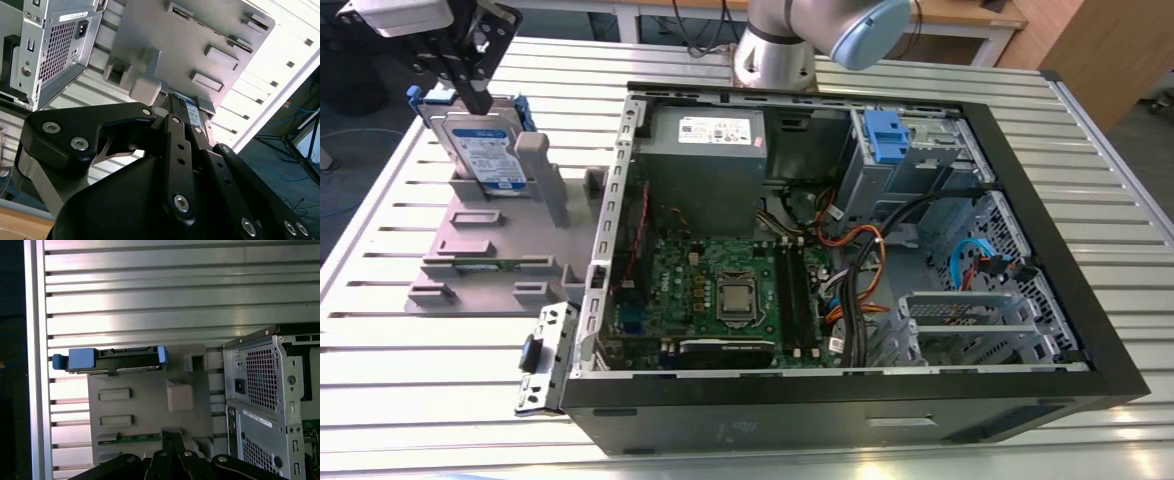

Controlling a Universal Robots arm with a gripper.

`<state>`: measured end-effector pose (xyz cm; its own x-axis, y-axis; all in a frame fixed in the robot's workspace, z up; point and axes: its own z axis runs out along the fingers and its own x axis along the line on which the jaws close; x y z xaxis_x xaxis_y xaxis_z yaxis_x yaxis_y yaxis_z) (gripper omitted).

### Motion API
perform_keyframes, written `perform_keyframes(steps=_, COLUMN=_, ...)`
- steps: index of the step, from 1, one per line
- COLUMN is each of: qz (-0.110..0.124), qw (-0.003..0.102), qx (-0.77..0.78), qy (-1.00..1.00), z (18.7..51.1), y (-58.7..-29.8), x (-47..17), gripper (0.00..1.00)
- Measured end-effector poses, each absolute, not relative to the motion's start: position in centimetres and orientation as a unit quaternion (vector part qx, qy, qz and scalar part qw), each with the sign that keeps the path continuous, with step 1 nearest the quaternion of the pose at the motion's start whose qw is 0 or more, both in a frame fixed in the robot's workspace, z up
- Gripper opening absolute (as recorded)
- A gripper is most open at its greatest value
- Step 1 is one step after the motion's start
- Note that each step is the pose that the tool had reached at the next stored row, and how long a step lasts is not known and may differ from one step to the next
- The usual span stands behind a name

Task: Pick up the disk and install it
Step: 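Reach for the disk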

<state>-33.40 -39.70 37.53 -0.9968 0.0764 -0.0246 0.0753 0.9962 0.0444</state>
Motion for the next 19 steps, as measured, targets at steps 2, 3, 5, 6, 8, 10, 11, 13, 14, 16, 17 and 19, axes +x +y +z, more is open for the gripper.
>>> perform_keyframes(steps=2, qz=0.022, qw=0.013, qx=0.038, qy=0.999, z=37.5, y=-39.6, x=-33.4, gripper=0.11)
perform_keyframes(steps=3, qz=0.022, qw=0.013, qx=0.038, qy=0.999, z=37.5, y=-39.5, x=-33.5, gripper=0.11)
perform_keyframes(steps=5, qz=0.022, qw=0.013, qx=0.038, qy=0.999, z=37.5, y=-39.4, x=-33.6, gripper=0.11)
perform_keyframes(steps=6, qz=0.022, qw=0.013, qx=0.038, qy=0.999, z=37.5, y=-39.3, x=-33.7, gripper=0.11)
perform_keyframes(steps=8, qz=0.022, qw=0.013, qx=0.038, qy=0.999, z=37.4, y=-39.2, x=-34.0, gripper=0.11)
perform_keyframes(steps=10, qz=0.022, qw=0.013, qx=0.038, qy=0.999, z=37.4, y=-39.1, x=-34.2, gripper=0.11)
perform_keyframes(steps=11, qz=0.022, qw=0.013, qx=0.038, qy=0.999, z=37.4, y=-39.0, x=-34.3, gripper=0.11)
perform_keyframes(steps=13, qz=0.022, qw=0.013, qx=0.038, qy=0.999, z=37.3, y=-38.9, x=-34.5, gripper=0.11)
perform_keyframes(steps=14, qz=0.022, qw=0.013, qx=0.038, qy=0.999, z=37.3, y=-38.8, x=-34.5, gripper=0.11)
perform_keyframes(steps=16, qz=0.022, qw=0.013, qx=0.038, qy=0.999, z=37.3, y=-38.8, x=-34.6, gripper=0.11)
perform_keyframes(steps=17, qz=0.022, qw=0.013, qx=0.038, qy=0.999, z=37.3, y=-38.8, x=-34.6, gripper=0.11)
perform_keyframes(steps=19, qz=0.022, qw=0.013, qx=0.038, qy=0.999, z=37.3, y=-38.7, x=-34.7, gripper=0.11)
